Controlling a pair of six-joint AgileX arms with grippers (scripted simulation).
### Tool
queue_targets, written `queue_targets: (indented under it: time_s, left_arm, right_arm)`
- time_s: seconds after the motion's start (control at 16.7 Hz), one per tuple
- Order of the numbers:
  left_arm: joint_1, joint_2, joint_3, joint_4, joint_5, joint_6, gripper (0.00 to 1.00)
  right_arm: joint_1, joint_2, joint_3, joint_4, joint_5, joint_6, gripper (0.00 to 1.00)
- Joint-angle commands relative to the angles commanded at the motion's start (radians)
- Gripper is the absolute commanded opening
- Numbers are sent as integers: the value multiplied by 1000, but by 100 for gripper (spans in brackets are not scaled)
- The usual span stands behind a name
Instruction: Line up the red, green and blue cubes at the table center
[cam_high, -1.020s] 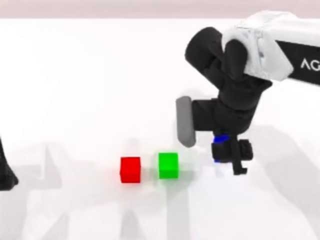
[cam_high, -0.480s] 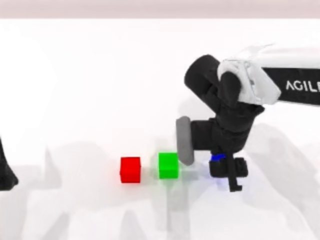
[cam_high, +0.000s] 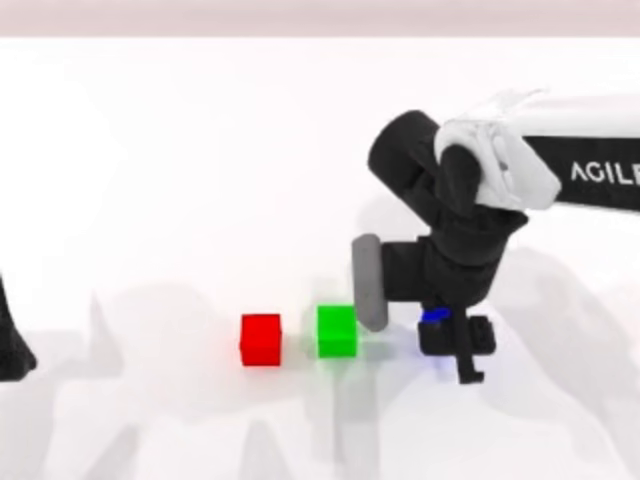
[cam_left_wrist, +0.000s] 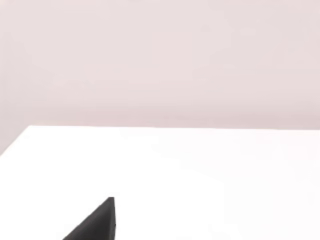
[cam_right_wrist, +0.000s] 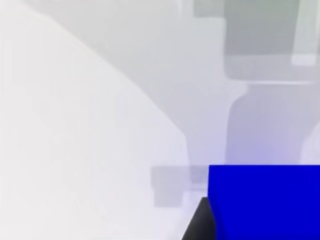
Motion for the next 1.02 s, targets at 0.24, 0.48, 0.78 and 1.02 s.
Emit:
queue_targets:
  time_s: [0.24, 0.48, 0.78, 1.02]
  left_arm:
    - [0, 0, 0, 0, 0, 0, 100]
    - [0, 0, 0, 0, 0, 0, 100]
    - [0, 0, 0, 0, 0, 0, 100]
    - [0, 0, 0, 0, 0, 0, 100]
  right_arm:
    - [0, 0, 0, 0, 0, 0, 83]
    - [0, 0, 0, 0, 0, 0, 100]
    - [0, 0, 0, 0, 0, 0, 100]
    - [2, -4, 16, -17, 0, -4, 100]
